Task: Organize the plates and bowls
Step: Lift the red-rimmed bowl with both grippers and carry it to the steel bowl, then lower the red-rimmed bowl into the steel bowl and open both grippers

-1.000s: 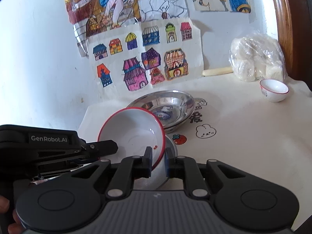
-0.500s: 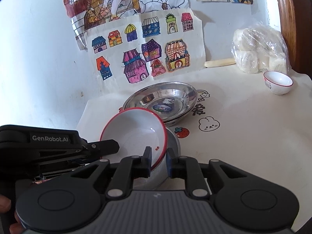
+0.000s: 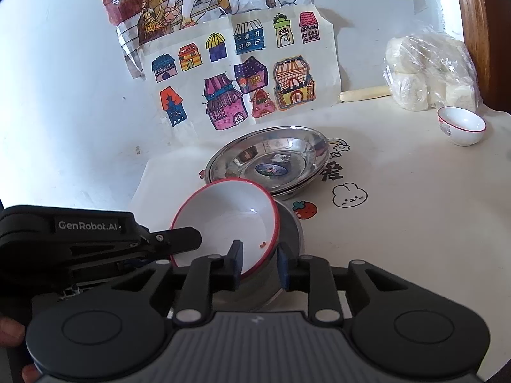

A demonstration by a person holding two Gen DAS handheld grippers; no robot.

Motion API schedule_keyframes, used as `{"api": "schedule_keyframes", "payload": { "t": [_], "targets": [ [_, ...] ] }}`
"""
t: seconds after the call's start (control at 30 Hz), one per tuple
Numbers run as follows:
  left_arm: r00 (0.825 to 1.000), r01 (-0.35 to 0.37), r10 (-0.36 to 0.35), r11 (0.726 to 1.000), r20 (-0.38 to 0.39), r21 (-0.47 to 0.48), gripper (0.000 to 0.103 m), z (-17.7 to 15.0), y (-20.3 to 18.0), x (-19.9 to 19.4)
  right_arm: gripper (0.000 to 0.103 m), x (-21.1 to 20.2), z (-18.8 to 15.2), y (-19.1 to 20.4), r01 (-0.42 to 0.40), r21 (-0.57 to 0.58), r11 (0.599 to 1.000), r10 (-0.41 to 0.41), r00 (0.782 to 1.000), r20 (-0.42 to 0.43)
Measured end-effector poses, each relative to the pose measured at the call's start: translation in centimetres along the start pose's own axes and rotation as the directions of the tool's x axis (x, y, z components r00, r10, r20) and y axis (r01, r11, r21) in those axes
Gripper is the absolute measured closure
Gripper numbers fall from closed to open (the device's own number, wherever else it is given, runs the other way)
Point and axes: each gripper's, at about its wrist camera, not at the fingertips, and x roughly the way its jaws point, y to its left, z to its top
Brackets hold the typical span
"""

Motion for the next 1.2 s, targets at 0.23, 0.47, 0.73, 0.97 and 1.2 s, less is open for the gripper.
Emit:
{"api": "schedule_keyframes", "payload": {
  "t": [0.23, 0.47, 0.73, 0.97, 1.2],
  "targets": [
    [1.000, 0.002, -0.002, 1.000, -0.004, -0.001, 0.089, 0.1, 0.0, 0.0, 0.072, 0.0, 0.0, 0.0, -0.016, 0.005, 1.000, 0.016, 1.000, -0.016],
    [1.000, 0.001, 0.000, 1.000, -0.008, 0.002, 0.085, 0.4, 0.0, -0.2, 0.070, 0.1, 0.1, 0.0, -0.026, 0.016, 1.000, 0.026, 0.999, -0.028],
    [1.000, -0.005, 0.005, 1.000, -0.004, -0.004, 0.081, 0.5, 0.2, -0.3, 0.068, 0.1, 0.0, -0.1, -0.023, 0.018, 1.000, 0.023, 0.999, -0.027],
    [1.000, 0.006, -0.006, 1.000, -0.002, -0.006, 0.072, 0.5, 0.2, -0.5, 0.067, -0.2, -0.1, -0.1, -0.023, 0.021, 0.999, 0.024, 1.000, -0.020],
    [1.000, 0.017, -0.017, 1.000, 0.014, -0.002, 0.061, 0.5, -0.4, -1.0, 0.063, -0.6, -0.1, -0.3, -0.031, 0.034, 0.999, 0.031, 0.999, -0.007]
  ]
}}
